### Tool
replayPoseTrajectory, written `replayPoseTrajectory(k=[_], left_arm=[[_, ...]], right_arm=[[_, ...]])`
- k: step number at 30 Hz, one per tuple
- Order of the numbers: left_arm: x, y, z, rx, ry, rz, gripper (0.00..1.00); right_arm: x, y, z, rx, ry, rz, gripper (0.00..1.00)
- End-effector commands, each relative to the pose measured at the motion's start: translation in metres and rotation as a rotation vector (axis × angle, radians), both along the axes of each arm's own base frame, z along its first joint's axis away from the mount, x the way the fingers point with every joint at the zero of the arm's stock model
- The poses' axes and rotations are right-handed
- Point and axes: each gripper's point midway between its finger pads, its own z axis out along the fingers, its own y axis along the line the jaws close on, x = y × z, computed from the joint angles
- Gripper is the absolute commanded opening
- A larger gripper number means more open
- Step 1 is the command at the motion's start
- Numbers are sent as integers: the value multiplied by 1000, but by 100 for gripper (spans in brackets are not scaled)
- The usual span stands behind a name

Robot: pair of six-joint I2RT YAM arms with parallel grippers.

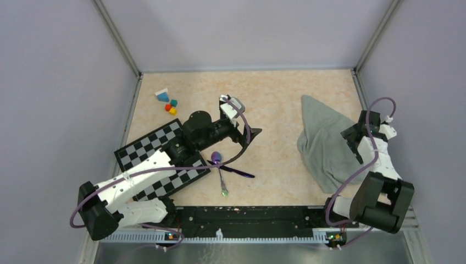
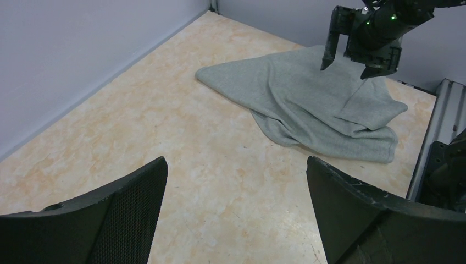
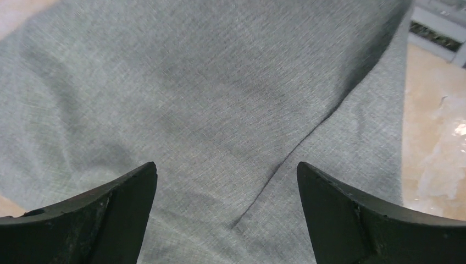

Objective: Fold the napkin into a case and place the utensils inside
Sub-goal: Move the crumpled napkin to the center of the board, then flatten out the crumpled napkin at the center of the board.

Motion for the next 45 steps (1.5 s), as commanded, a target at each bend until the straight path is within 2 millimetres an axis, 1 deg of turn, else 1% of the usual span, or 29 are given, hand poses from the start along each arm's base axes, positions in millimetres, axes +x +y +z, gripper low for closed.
replayPoseTrajectory(k=[1, 4, 5, 6, 8, 10, 14, 16, 17, 18, 19, 21, 22, 23, 25, 26, 28, 31, 33, 34, 36, 39, 41, 42, 44, 45], left_arm=[[-3, 2, 35, -43, -85, 19, 100], [-6, 5, 40, -47, -105, 27, 100], [-7, 5, 41, -47, -111, 29, 100], [-7, 6, 42, -46, -117, 33, 100], [-8, 8, 45, -48, -127, 39, 100], [-8, 10, 47, -49, -133, 44, 100], [-7, 11, 47, -46, -139, 54, 100], [-7, 11, 47, -44, -140, 53, 100], [-7, 11, 45, -40, -140, 53, 100], [-7, 10, 45, -38, -140, 53, 100], [-6, 10, 44, -36, -141, 54, 100], [-1, 14, 42, -28, -142, 87, 100], [0, 14, 40, -24, -142, 93, 100], [1, 14, 38, -19, -141, 99, 100], [5, 14, 33, -4, -141, 110, 100], [6, 14, 32, 1, -139, 114, 100], [8, 13, 28, 10, -134, 119, 100], [7, 9, 26, 11, -121, 104, 100], [6, 5, 23, 8, -103, 88, 100], [5, 3, 22, 2, -94, 80, 100], [4, -1, 20, -2, -73, 67, 100], [-1, -9, 17, -16, -37, 24, 100], [0, -12, 11, -15, -11, 24, 100], [2, -14, 9, -24, 15, 32, 100], [7, -18, 5, -32, 66, 56, 100], [16, -17, 2, -30, 98, 108, 100]], right_arm=[[17, 12, -16, 100, 1, 24, 94], [27, 25, -36, 179, 17, 81, 88], [31, 30, -42, 205, 15, 108, 84], [35, 38, -47, 227, 15, 138, 83], [43, 57, -56, 261, 27, 213, 80], [53, 80, -63, 273, 50, 288, 79], [76, 150, -72, 378, 65, 453, 79], [93, 193, -70, 427, 54, 549, 78], [100, 216, -74, 461, 57, 590, 78], [118, 242, -65, 493, 19, 660, 77], [131, 268, -57, 525, -10, 736, 73], [150, 312, -40, 555, -31, 867, 68], [154, 322, -32, 548, -20, 902, 67], [160, 329, -21, 522, -30, 938, 67], [163, 331, -2, 457, -55, 997, 68], [161, 328, 7, 430, -65, 1012, 69], [151, 313, 17, 351, -59, 1036, 71], [125, 285, 21, 233, -27, 1041, 76], [104, 278, 12, 248, -3, 1050, 77], [91, 277, 3, 274, 19, 1053, 77], [72, 290, -5, 363, 9, 1082, 77], [57, 315, -9, 510, -40, 1089, 76], [50, 329, -12, 577, -59, 1086, 75], [48, 335, -15, 584, -64, 1090, 75], [47, 341, -26, 580, -40, 1080, 75], [47, 342, -33, 591, -12, 1061, 72]])
